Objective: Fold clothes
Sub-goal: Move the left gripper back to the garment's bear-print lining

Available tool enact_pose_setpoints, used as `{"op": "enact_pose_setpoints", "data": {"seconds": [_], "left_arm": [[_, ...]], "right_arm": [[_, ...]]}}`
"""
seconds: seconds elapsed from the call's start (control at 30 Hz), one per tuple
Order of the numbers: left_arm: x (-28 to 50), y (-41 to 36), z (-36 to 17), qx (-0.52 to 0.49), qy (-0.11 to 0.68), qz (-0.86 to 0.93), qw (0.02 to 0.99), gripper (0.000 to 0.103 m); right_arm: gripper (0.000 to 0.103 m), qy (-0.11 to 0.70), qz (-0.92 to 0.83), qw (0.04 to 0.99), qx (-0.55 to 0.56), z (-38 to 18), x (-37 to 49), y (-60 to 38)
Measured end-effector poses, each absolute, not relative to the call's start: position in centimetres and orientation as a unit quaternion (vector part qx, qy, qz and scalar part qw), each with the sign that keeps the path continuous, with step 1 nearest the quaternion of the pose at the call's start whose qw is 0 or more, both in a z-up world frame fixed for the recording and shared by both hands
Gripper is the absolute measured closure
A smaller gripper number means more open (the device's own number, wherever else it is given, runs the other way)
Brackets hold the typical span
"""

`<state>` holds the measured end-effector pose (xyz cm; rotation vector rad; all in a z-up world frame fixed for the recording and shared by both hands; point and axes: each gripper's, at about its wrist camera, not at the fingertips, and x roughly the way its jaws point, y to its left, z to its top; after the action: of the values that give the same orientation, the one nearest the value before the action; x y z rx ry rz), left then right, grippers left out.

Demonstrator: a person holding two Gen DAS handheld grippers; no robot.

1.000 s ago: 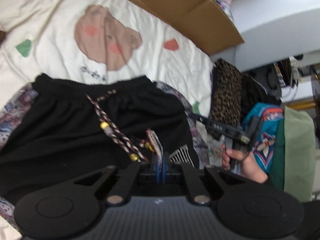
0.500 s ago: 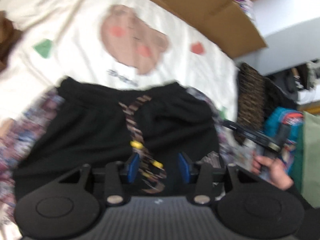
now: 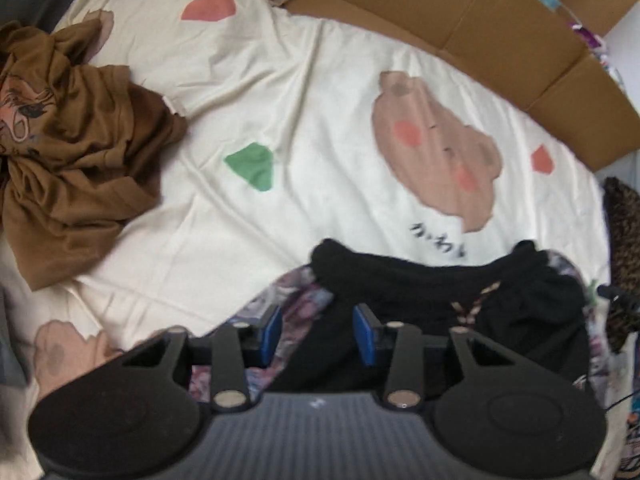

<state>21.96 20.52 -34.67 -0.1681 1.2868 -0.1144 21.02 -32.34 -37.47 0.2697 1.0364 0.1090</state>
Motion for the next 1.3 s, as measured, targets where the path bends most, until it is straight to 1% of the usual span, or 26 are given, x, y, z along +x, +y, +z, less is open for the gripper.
{"op": "enact_pose_setpoints", "data": {"seconds": [0.27,0.43,0.6,0.83,1.03,1.3], "left_arm": [[21.6,23.7,-36.6,-0.067,0.597,-0.013,0.799,0.062],[20.6,24.8,-37.9,-0.064,0.598,-0.002,0.799,0.062],[19.9,25.1,-38.7,-0.052,0.594,-0.002,0.803,0.062],[19.5,25.1,-39.4,-0.047,0.595,-0.014,0.803,0.061],[19.1,24.6,-40.0,-0.019,0.596,-0.029,0.802,0.061],[19.2,24.1,-39.4,0.009,0.585,-0.055,0.809,0.061]], "right_arm": [[0.06,0.495,0.063,0.861,0.101,-38.0,23.8,-31.3],[0.06,0.509,0.054,0.855,0.089,-39.3,24.8,-31.2],[0.06,0.518,0.07,0.849,0.081,-40.3,24.1,-30.2],[0.06,0.514,0.087,0.851,0.062,-40.2,23.4,-29.2],[0.06,0.513,0.116,0.85,0.019,-39.9,23.0,-28.5],[0.06,0.515,0.158,0.842,-0.03,-39.6,23.0,-27.7]]}}
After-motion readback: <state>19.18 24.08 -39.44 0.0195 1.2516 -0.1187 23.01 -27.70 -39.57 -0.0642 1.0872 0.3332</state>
